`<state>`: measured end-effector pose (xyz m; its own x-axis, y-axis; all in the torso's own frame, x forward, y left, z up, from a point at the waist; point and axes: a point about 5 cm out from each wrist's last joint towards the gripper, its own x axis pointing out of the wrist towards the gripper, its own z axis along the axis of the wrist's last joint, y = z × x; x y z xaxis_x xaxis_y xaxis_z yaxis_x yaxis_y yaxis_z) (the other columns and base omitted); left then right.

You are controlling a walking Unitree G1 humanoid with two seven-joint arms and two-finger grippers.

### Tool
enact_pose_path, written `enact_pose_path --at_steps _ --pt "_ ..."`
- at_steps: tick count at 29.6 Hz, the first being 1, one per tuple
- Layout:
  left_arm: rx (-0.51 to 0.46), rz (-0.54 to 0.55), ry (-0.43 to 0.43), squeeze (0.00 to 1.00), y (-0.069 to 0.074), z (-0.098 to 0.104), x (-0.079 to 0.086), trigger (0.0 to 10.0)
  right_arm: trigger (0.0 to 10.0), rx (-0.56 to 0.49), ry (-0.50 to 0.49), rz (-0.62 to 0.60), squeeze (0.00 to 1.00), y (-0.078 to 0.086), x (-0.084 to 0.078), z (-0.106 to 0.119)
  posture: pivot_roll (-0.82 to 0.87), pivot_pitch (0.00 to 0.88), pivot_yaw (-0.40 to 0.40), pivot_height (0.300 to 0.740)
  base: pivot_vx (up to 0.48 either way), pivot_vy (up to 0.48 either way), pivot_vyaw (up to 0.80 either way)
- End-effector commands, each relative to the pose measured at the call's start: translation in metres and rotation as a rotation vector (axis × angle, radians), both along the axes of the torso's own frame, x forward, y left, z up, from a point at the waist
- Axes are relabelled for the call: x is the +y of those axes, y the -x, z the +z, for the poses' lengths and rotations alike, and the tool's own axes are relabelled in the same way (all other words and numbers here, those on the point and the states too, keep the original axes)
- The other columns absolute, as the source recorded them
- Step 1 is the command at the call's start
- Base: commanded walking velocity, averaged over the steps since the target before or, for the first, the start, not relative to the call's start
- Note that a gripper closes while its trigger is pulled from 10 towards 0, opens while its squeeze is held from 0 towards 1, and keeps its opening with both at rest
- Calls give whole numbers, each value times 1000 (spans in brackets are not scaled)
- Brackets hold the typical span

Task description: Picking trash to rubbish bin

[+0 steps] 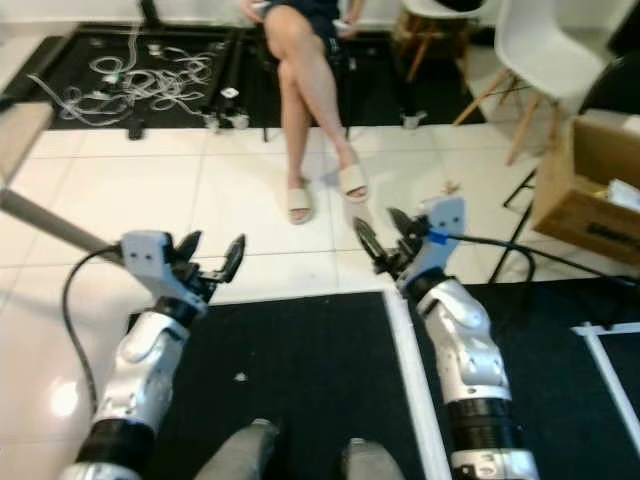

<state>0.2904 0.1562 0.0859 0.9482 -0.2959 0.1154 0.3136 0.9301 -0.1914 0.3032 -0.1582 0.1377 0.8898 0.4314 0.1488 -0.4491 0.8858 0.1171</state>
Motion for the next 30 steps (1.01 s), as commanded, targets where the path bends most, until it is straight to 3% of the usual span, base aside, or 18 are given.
enact_pose_path --at_steps 1,18,30 --pt "27 -5 -7 0 3 -7 -1 10000 10000 15 4 -9 0 2 -4 -4 -21 120 -26 740 0 0 656" --pt "27 19 -21 0 3 -7 2 10000 10000 18 0 -2 0 2 -3 -5 -21 123 -23 740 0 0 658" --pt "45 247 -131 0 -2 -5 40 10000 10000 19 -1 1 0 2 -2 -4 -22 126 -21 740 0 0 656"
